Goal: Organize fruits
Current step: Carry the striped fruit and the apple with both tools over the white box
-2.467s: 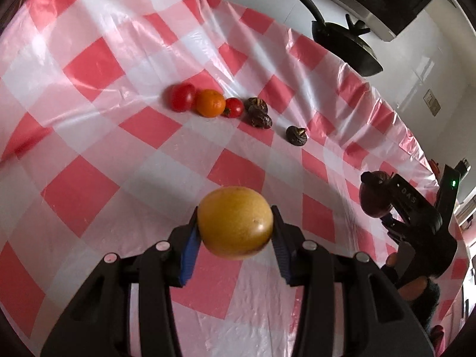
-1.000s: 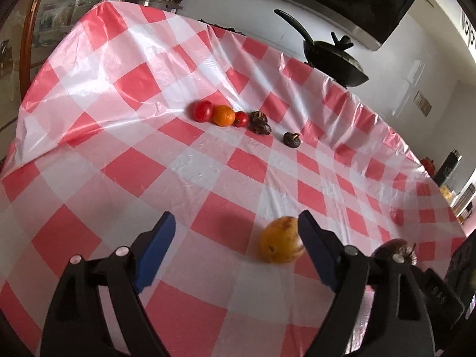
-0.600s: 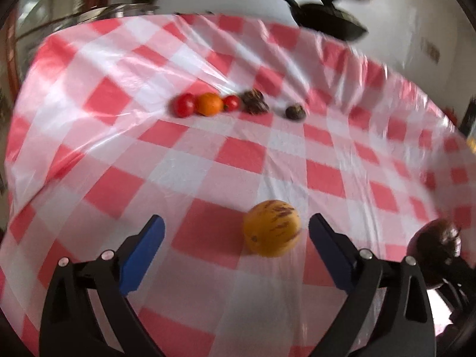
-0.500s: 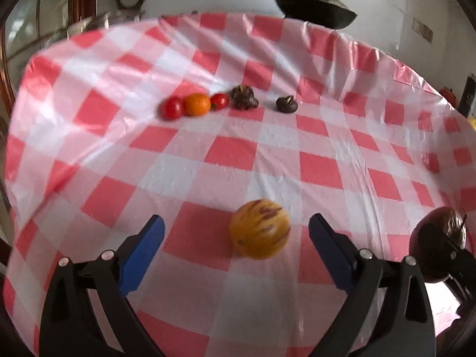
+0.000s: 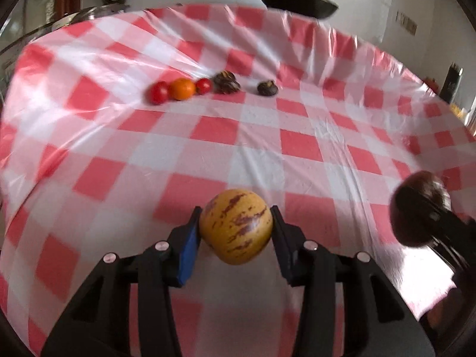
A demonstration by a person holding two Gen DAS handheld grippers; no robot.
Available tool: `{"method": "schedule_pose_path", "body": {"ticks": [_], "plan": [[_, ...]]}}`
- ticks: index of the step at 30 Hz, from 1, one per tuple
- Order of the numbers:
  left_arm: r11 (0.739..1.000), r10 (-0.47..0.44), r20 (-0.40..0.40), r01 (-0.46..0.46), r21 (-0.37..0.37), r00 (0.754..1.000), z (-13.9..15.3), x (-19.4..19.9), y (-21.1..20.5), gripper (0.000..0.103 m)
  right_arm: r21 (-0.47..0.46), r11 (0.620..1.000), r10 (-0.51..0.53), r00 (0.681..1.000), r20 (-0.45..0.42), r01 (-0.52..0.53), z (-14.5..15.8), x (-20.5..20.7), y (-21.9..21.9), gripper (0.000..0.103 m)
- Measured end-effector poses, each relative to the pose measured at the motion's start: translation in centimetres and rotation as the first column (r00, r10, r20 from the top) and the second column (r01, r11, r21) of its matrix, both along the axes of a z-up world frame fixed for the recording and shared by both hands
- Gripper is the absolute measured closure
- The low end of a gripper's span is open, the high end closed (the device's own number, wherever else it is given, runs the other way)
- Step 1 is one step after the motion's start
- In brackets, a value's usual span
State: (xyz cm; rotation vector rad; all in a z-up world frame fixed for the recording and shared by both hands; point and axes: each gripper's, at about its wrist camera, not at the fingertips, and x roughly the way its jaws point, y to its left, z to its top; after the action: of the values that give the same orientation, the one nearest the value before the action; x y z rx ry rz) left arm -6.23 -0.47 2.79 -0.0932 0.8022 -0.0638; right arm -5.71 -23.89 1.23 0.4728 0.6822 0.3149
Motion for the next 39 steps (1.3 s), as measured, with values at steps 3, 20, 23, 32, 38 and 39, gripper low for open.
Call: {"method": "schedule_pose_path", "body": {"ticks": [3,20,23,32,38,39], "plan": [[1.000,0.017,0.039,-0.017,0.007,0.999,1.1,-3.1,2.1,0.058,-0.041,0.998,0.053,0.999,0.008,-0.052,0.2,-0.5,1.7,0.037],[0.949,0.315,0.160,-0.310,-0.051,0.936,2.8,-21.6,19.1,0.058,-0.201,0.732,0.661,0.750,-0.019,-0.651,0.2,-12.8,22.7,0.038],[0.912,0.409,0.148,-0.399,-0.094,0.900,1.4,-25.2,22.2,0.058,-0.276,0.616,0.762,0.647,-0.029,-0.737,-0.2,-16.5,26.7,0.038],[0.753,0.646,-0.033,-0.644,-0.132,0.762,-6.9,-33.1,30.5,0.058,-0.460,0.202,0.943,0.298,-0.146,-0.864,-3.7,-27.0,36.0,0.038],[0.711,0.663,-0.204,-0.691,-0.130,0.721,-12.9,-33.3,32.7,0.058,-0.489,0.084,0.915,0.262,-0.308,-0.868,-8.7,-28.2,39.5,0.038],[0.711,0.662,-0.213,-0.692,-0.124,0.718,-13.4,-33.3,32.7,0.058,-0.484,0.078,0.904,0.267,-0.334,-0.871,-9.6,-28.0,40.1,0.038]]}}
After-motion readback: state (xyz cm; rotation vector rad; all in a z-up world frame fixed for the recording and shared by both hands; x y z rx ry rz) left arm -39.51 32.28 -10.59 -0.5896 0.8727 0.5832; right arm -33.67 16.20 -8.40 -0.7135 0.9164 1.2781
